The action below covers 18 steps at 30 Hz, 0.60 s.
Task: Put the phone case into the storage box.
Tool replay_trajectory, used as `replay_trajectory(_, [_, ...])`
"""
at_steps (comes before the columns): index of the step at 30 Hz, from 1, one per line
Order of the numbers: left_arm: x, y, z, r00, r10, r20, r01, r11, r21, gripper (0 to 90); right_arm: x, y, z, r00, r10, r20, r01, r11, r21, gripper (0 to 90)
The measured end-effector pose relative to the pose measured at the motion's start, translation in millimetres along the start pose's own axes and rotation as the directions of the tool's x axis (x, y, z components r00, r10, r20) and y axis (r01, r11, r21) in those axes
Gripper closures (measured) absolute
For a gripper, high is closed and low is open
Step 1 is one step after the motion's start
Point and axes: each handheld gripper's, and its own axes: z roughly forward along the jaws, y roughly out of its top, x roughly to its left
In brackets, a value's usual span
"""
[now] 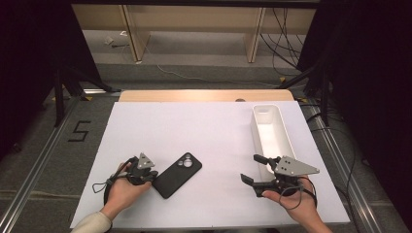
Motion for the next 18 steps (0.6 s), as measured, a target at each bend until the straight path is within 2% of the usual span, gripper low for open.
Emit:
replay_trajectory(11, [-4.3,-0.8,-2.9,0.9996,0.015,0.022,-0.015,0.9997,0.019,89.9,-0.4,0.1,-0.7,1.0000,0.000,0.002,0.000,1.000,0.004,21.7])
replay_trajectory(18, [-5.2,-1.4,-4.6,0.9995,0.002,0.032,-0.003,0.9998,0.020,89.8,-0.9,-0.1,-0.7,1.0000,0.000,0.001,0.000,1.000,0.005,21.7])
